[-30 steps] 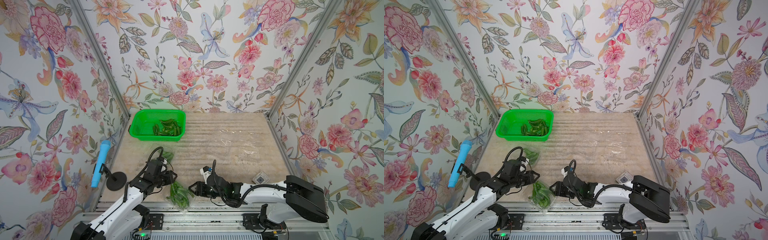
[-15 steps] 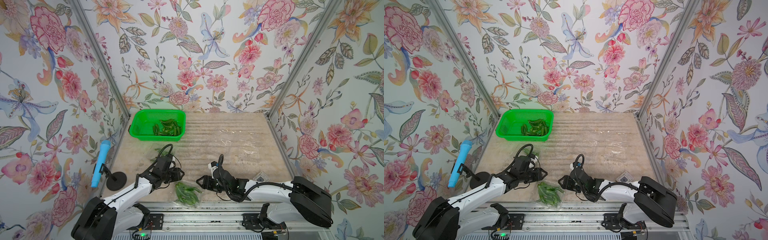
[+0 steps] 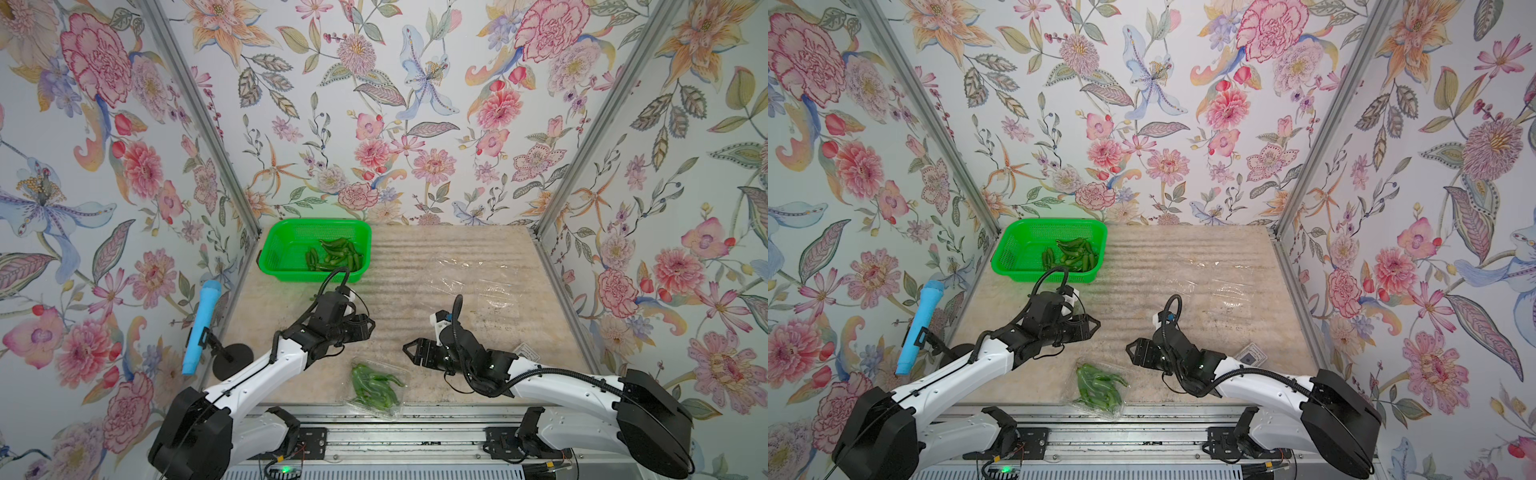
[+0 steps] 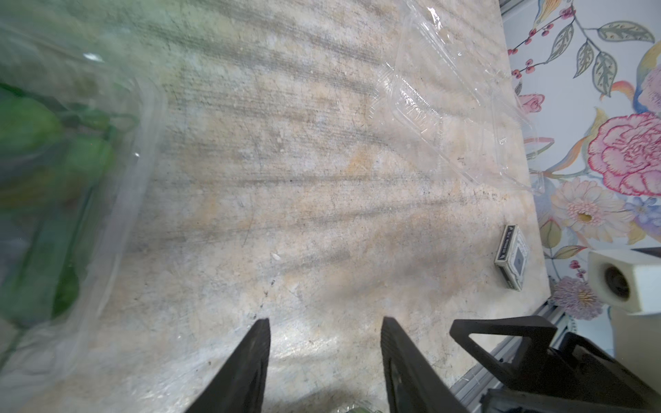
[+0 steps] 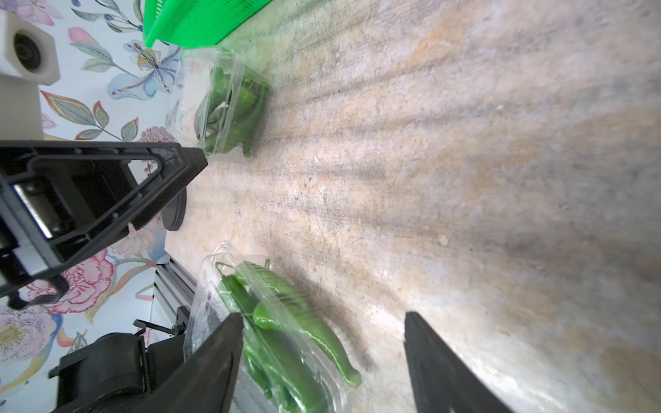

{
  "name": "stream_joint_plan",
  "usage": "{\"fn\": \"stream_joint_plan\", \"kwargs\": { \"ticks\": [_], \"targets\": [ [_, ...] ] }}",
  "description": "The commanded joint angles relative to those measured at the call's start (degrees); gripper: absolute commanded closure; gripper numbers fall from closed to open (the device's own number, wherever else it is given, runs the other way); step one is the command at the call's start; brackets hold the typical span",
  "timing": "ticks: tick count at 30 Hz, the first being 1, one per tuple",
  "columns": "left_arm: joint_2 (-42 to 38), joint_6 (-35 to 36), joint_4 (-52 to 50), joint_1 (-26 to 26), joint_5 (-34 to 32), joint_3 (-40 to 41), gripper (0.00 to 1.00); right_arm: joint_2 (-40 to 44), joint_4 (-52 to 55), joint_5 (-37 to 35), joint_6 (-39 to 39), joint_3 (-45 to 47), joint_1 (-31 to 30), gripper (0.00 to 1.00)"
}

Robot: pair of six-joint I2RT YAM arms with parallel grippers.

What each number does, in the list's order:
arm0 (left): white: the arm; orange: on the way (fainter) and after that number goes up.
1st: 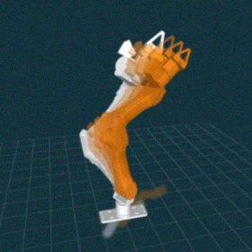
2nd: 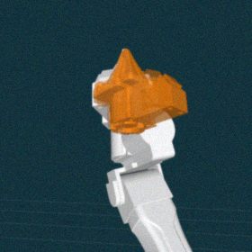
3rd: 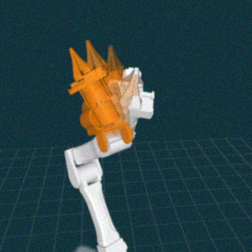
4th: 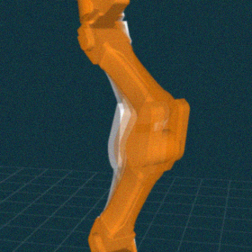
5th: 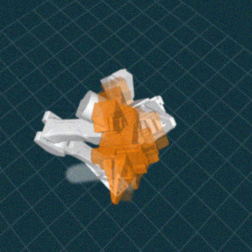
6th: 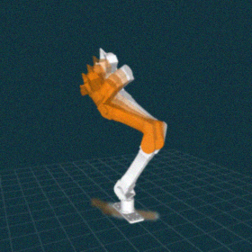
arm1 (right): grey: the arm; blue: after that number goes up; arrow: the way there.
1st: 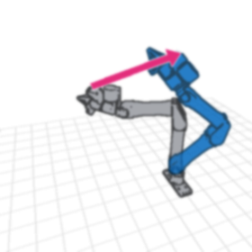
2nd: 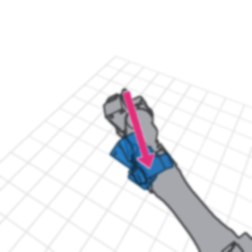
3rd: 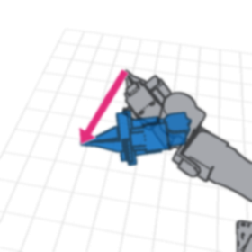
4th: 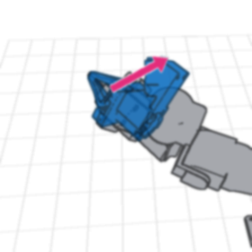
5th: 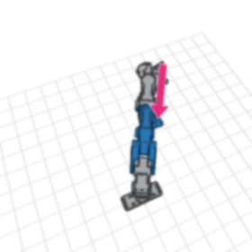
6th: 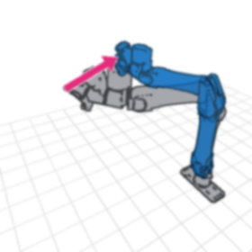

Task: Take small green peppers out of containers
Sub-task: Move the packing box to the center of the board.

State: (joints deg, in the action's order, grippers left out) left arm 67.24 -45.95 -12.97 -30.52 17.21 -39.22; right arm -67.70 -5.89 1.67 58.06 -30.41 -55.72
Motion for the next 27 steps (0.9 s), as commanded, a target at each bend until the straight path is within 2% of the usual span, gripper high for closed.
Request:
{"fn": "stream_joint_plan", "kwargs": {
  "ticks": [1,6,10,19,27],
  "targets": [
    [-2.6,4.8,-11.9,1.2,-2.4,-0.8,0.43,2.4,3.8,0.7,2.4,0.8,-1.3,0.28],
    [-8.6,6.0,-17.2,1.9,-0.8,2.0,0.4,4.6,4.1,-0.2,6.1,2.5,-4.8,0.29],
    [-11.5,4.1,-15.2,2.0,2.1,5.0,0.38,3.0,3.5,-0.2,8.0,2.5,-7.2,0.28],
    [-15.9,3.5,-14.7,1.8,3.9,11.0,0.37,-2.8,-3.0,0.4,11.7,3.5,-11.5,0.27],
    [-17.2,2.6,-12.3,1.0,7.0,13.8,0.43,-3.7,-5.8,1.1,12.4,4.2,-12.1,0.27]
  ]
}}
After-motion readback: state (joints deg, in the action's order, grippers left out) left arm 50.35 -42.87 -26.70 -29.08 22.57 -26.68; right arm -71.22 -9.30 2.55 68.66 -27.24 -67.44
